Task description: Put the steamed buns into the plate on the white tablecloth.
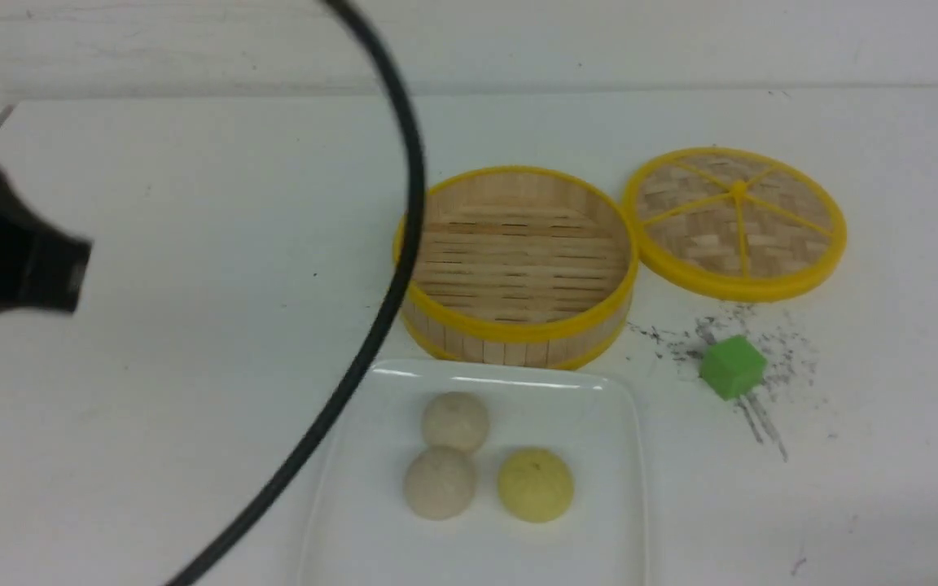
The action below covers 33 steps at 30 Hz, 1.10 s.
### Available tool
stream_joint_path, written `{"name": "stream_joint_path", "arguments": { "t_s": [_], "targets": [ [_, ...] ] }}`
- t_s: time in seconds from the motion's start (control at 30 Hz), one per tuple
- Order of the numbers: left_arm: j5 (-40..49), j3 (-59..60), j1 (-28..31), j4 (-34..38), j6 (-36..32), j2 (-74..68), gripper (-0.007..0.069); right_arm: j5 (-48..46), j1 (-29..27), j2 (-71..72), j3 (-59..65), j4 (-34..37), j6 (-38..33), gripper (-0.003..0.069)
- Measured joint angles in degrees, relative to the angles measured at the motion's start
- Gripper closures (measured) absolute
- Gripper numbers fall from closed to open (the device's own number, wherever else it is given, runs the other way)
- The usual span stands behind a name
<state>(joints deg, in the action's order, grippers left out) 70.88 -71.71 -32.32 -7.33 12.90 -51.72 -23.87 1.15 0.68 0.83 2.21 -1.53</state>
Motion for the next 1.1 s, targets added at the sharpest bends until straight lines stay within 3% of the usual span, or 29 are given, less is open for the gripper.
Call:
{"name": "stream_joint_path", "arguments": {
  "t_s": [0.13,0.27,0.47,0.7,1.1],
  "targets": [
    [-1.5,11.6,0.0,0.1,1.6,9.3,0.0603,0.0,0.0,0.0,0.0,0.5,0.0,0.0612],
    [-8.5,21.2,0.0,1.0,3.3,16.3,0.0603,0.0,0.0,0.0,0.0,1.3,0.0,0.0607],
    [-29.9,40.9,0.0,1.6,8.6,24.1,0.0603,0.0,0.0,0.0,0.0,1.4,0.0,0.0596],
    [-52.3,51.5,0.0,1.7,9.1,24.3,0.0603,0.1,-0.1,0.0,0.0,1.4,0.0,0.0587],
    [-57.0,52.6,0.0,1.5,9.1,24.3,0.0593,0.1,-0.1,0.0,0.1,1.4,0.0,0.0573]
  ]
}}
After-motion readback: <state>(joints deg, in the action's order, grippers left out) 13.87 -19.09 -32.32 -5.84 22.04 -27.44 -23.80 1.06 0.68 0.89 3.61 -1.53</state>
